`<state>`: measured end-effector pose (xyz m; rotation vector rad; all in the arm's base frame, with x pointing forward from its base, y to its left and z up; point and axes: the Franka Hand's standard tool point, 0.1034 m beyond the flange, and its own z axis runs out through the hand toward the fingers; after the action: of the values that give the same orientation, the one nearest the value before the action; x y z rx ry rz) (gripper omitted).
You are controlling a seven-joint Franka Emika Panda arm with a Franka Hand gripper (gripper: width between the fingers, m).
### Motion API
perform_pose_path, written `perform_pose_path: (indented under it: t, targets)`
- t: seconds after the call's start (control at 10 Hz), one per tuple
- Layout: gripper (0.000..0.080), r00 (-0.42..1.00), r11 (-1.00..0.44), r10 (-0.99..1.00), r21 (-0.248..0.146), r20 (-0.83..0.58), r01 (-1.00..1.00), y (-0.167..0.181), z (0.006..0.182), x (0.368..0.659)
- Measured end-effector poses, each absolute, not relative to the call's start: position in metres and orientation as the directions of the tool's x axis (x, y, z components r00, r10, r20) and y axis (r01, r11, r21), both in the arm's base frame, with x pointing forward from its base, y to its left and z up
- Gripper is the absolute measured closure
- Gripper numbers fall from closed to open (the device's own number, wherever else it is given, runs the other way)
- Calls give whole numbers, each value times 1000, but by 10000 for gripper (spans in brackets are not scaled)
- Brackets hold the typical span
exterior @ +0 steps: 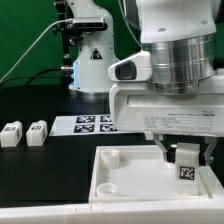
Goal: Assemble one leg
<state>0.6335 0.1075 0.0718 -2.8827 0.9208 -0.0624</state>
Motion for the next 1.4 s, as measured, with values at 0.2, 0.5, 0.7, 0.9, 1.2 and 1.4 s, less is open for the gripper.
perform_pose_path:
  t: [0.2,0.5,0.7,0.9,1.2,1.4]
  targets:
    - [465,787,-783,-617,-103,5,-614,100,72,632]
    - [465,798,-794,-603,-103,7,-599,99,72,632]
    - [466,817,-813,-576,-105,7,-572,100,72,632]
    - [395,820,-814,-572,-127,10,-567,102,85,635]
    - [169,945,-940,-325,-127,43,-317,103,105,636]
    - [151,982,-980,-175,-111,67,-167,104,107,637]
